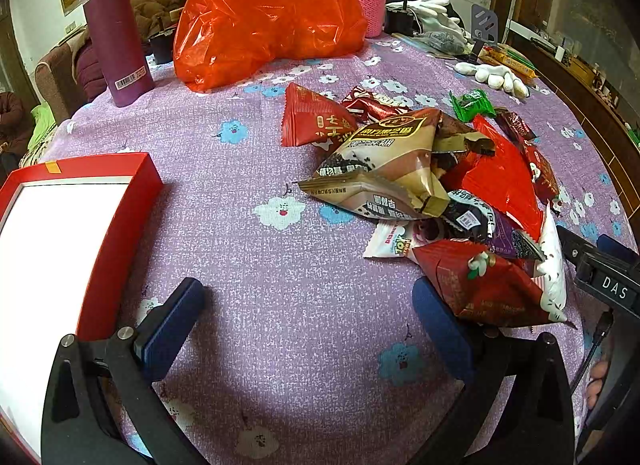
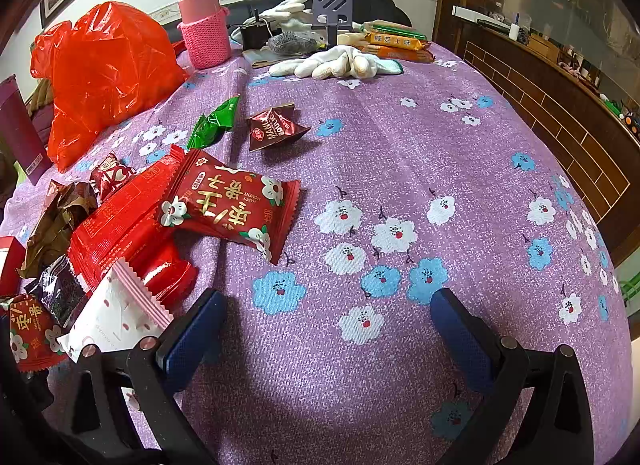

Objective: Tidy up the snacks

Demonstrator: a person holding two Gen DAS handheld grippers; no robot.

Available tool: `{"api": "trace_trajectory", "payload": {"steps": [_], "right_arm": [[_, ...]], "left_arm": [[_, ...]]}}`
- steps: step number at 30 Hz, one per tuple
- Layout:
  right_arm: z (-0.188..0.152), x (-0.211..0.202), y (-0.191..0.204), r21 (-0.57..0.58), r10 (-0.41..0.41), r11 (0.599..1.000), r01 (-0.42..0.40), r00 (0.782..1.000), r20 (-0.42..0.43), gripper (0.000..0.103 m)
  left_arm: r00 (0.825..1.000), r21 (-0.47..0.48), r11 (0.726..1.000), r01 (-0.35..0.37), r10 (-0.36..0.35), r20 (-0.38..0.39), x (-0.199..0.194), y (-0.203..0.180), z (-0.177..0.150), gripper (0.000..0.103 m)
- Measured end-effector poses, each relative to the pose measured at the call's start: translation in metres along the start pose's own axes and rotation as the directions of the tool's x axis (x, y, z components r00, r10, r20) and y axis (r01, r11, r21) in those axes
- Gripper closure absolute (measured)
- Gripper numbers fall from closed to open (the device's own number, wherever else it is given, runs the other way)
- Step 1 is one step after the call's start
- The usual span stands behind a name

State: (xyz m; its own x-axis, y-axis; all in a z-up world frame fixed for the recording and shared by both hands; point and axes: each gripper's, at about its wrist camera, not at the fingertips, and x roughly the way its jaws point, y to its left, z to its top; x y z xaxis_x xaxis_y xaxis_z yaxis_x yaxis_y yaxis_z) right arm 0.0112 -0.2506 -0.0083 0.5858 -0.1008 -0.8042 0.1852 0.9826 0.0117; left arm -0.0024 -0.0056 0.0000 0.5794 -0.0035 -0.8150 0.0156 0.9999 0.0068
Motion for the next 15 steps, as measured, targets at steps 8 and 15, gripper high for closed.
{"api": "trace_trajectory", "payload": {"steps": [8, 15], "right_arm": [[0.001, -0.004, -0.005, -0.025, 0.050, 0.998, -0.052, 0.996, -0.068, 0.000], [-0.012, -0.047, -0.015, 0.104, 0.338, 0.934, -0.341, 0.940, 0.043, 0.002]], "left_arm": [[0.999, 0.023, 1.000, 0.012, -0.013, 0.034, -0.036, 0.020, -0.006, 0.003], [0.982, 0.148, 0.981, -0.128, 0.105, 0.154, -0.099, 0.046, -0.021, 0.002]]}}
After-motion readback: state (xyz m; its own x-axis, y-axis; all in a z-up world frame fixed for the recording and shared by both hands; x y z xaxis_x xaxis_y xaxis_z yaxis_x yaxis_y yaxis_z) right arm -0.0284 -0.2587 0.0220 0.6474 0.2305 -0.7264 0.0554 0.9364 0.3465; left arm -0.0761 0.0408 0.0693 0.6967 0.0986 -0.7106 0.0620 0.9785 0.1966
